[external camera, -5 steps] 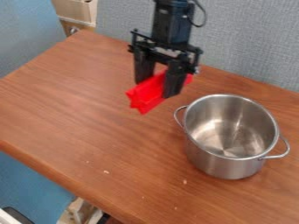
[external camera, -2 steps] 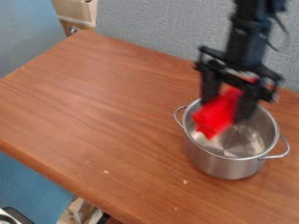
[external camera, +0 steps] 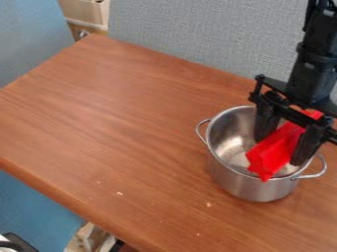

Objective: Put the red object in the metal pot

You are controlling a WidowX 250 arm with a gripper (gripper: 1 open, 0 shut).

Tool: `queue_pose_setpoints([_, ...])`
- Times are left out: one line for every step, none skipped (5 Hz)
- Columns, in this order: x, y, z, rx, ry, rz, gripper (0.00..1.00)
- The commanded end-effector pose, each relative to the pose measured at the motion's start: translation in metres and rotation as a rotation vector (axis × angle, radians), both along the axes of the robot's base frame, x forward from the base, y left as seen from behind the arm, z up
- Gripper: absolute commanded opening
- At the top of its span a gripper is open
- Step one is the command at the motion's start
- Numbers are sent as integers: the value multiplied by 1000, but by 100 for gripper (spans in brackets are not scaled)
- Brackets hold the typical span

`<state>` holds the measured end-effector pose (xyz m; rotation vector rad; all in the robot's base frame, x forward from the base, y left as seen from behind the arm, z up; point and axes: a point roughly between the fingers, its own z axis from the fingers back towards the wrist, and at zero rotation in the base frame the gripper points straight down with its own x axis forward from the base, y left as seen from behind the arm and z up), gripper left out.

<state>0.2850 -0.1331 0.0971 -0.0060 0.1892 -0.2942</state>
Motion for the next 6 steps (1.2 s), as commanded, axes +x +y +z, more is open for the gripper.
queue_pose_setpoints([1,1,10,-6,-55,3,0])
queue_pose_setpoints([2,5,6,3,-67,16,0])
queue_pose_setpoints([3,7,1,11,-73,28,0])
queue_pose_setpoints([4,10,-4,20,-79,40,0])
queue_pose_setpoints([5,13,-8,28,-86,53,0])
queue_pose_setpoints([7,17,-13,36,-92,67,0])
